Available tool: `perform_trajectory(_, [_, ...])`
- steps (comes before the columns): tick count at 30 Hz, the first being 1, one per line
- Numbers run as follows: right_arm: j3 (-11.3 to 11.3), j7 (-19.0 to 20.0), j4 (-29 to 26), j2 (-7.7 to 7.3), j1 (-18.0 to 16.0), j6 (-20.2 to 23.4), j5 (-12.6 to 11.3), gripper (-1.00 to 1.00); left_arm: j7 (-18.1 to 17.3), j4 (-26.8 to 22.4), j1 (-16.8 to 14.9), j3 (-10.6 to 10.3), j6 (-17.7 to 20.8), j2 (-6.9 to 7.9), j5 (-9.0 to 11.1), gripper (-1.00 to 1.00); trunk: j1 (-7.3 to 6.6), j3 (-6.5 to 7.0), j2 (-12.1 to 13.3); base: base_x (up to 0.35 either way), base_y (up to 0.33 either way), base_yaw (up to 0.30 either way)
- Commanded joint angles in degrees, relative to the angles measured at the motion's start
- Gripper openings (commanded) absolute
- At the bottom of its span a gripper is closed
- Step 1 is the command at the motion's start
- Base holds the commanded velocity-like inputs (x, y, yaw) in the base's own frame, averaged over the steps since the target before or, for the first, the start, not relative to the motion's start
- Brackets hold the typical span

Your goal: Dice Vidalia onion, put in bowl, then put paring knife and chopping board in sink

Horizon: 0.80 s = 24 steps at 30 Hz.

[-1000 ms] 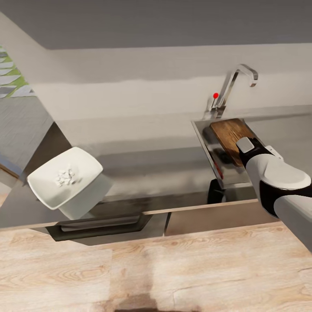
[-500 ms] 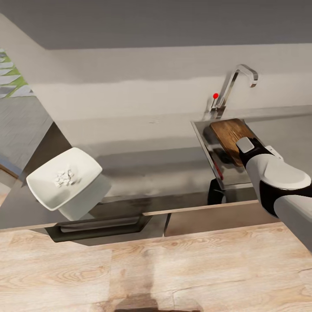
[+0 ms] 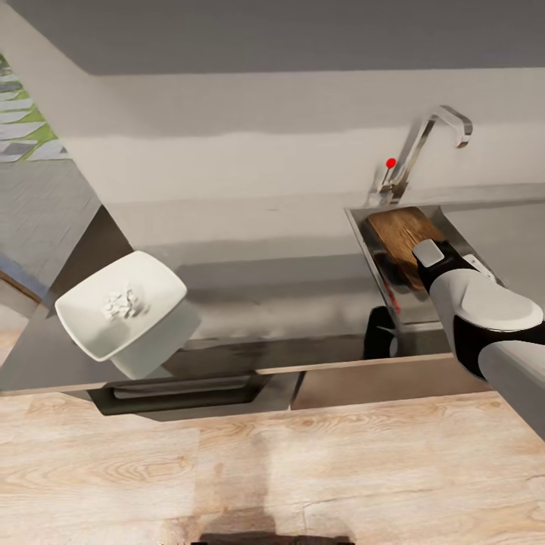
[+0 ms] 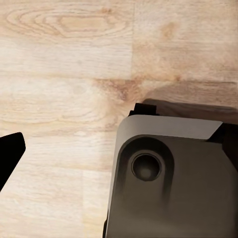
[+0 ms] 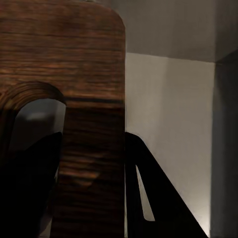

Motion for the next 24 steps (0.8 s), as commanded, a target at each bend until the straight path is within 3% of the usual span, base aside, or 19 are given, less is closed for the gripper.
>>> perform_trajectory(1, [-0.3,-0.1,0.0,-0.01,-0.1,0.3,0.6,-1.0,0.4,0.2,-0.1,0.3,-0.3,0.01,-0.6,1.0,0.01,-0.09,0.0,0.0,0.0,0.05])
perform_trajectory(9, [-0.4,-0.2,-0.1,-0.09,-0.1,0.3,0.6,-1.0,0.4,0.2,-0.1,0.3,-0.3,0.01,-0.6,1.0,0.01,-0.16,0.0,0.0,0.0,-0.01])
perform_trajectory(18, [-0.4,-0.2,-0.1,-0.08,0.0,0.3,0.6,-1.0,0.4,0.2,-0.1,0.3,-0.3,-0.01,-0.6,1.0,0.01,-0.16,0.0,0.0,0.0,-0.243])
perform_trajectory(24, [-0.4,-0.2,-0.1,-0.01,0.0,0.3,0.6,-1.0,0.4,0.2,-0.1,0.3,-0.3,0.01,-0.6,1.0,0.01,-0.2,0.0,0.0,0.0,-0.053])
